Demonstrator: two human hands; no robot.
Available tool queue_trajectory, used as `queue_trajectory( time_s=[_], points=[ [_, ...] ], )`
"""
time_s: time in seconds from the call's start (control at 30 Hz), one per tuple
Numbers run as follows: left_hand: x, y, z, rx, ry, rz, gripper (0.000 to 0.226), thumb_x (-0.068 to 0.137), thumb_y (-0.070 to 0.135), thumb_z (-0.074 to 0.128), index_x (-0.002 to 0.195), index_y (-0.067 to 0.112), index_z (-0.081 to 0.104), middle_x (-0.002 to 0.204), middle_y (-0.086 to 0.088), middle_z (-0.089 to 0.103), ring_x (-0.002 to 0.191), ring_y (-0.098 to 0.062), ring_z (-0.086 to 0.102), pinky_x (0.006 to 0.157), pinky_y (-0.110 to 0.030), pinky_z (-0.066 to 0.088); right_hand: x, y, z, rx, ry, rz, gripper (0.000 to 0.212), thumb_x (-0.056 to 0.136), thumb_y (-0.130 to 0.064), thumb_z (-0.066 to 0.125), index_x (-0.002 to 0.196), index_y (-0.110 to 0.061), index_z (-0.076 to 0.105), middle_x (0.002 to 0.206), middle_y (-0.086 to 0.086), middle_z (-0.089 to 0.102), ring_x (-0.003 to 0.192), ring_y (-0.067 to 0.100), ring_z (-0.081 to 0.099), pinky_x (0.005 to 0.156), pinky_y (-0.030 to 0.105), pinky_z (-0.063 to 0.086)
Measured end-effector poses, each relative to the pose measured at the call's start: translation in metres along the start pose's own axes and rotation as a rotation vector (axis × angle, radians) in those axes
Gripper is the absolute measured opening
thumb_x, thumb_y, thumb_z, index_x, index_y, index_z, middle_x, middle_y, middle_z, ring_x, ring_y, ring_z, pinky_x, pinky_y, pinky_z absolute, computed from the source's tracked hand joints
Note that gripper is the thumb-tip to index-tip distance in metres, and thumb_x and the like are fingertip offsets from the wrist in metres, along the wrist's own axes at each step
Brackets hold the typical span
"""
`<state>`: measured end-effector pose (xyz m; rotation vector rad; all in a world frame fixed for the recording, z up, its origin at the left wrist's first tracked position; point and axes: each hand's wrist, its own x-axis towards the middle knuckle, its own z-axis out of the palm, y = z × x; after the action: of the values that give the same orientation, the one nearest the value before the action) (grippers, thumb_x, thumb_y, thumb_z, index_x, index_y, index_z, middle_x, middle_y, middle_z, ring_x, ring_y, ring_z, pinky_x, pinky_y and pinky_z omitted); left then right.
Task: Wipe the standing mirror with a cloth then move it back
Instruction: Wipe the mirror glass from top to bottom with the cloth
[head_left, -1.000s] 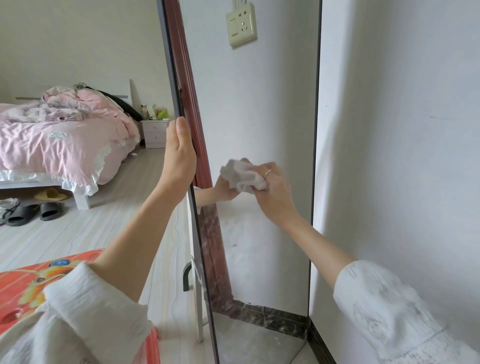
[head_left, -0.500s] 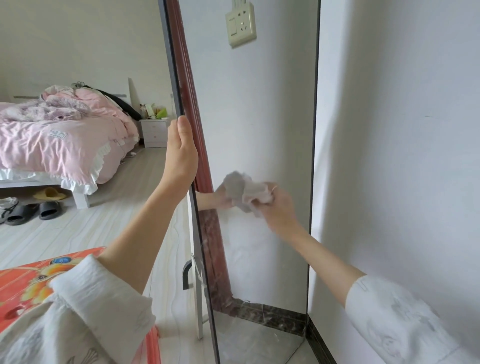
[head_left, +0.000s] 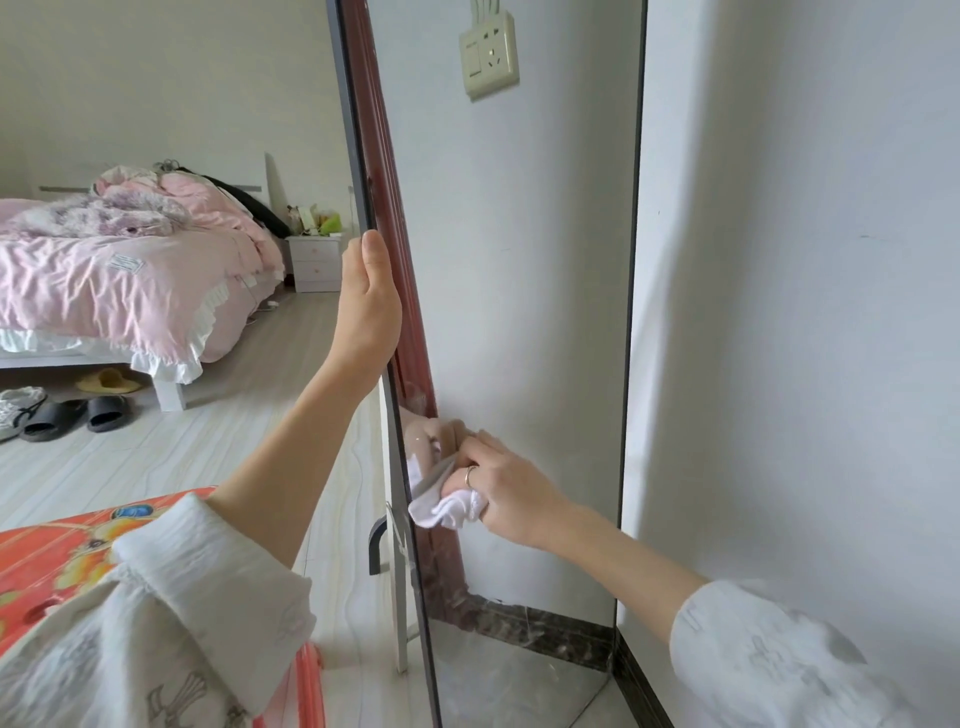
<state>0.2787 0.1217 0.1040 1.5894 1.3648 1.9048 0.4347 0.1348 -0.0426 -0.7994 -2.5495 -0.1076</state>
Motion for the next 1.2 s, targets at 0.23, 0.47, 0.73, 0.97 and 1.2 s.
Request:
queue_trajectory(
  time_s=[0.23, 0.47, 0.73, 0.97, 1.2],
  points=[
    [0.001, -0.002, 0.001, 0.001, -0.016, -0.003, 0.023, 0.101, 0.039, 0.017, 0.092, 0.034, 0.037, 0.088, 0.024, 0.036, 0.077, 0.02, 0.038, 0.071, 0.004, 0.027, 0.041, -0.005, -0.06, 0.559, 0.553, 0.355, 0.016, 0.075, -0.006, 0.071, 0.079, -0.019, 0.063, 0.084, 0.002, 0.058, 0.08, 0.024, 0.06, 0.069, 0.03, 0.047],
    [0.008, -0.003, -0.013, -0.048, -0.142, -0.063, 0.031, 0.099, 0.043, 0.025, 0.08, 0.028, 0.044, 0.081, 0.016, 0.041, 0.076, 0.003, 0.041, 0.075, -0.016, 0.031, 0.08, -0.025, -0.086, 0.298, 0.544, 0.191, 0.032, 0.081, -0.015, 0.063, 0.112, -0.016, 0.067, 0.09, -0.006, 0.05, 0.096, 0.024, 0.055, 0.081, 0.019, 0.038],
    [0.006, -0.002, -0.016, -0.073, -0.179, -0.063, 0.027, 0.099, 0.044, 0.023, 0.108, 0.031, 0.045, 0.092, 0.028, 0.038, 0.084, 0.016, 0.036, 0.074, -0.007, 0.024, 0.048, -0.035, -0.047, 0.083, 0.395, -0.045, 0.028, 0.073, 0.008, 0.065, 0.096, -0.006, 0.071, 0.099, 0.007, 0.068, 0.092, 0.03, 0.057, 0.074, 0.04, 0.052],
    [0.006, -0.003, -0.012, -0.068, -0.132, -0.075, 0.032, 0.099, 0.042, 0.023, 0.098, 0.023, 0.049, 0.103, 0.011, 0.047, 0.096, -0.002, 0.04, 0.094, -0.024, 0.027, 0.003, -0.028, -0.009, -0.045, 0.106, -0.111, 0.018, 0.064, 0.005, 0.074, 0.08, -0.004, 0.072, 0.085, 0.008, 0.065, 0.081, 0.027, 0.06, 0.063, 0.031, 0.053],
    [0.004, -0.002, -0.009, -0.048, -0.114, -0.058, 0.033, 0.1, 0.04, 0.024, 0.09, 0.016, 0.045, 0.093, 0.007, 0.045, 0.09, -0.006, 0.04, 0.088, -0.022, 0.028, 0.007, -0.016, -0.041, 0.09, 0.127, 0.125, 0.018, 0.076, -0.001, 0.059, 0.092, 0.005, 0.065, 0.096, 0.019, 0.06, 0.092, 0.034, 0.054, 0.077, 0.038, 0.047]
  ],
)
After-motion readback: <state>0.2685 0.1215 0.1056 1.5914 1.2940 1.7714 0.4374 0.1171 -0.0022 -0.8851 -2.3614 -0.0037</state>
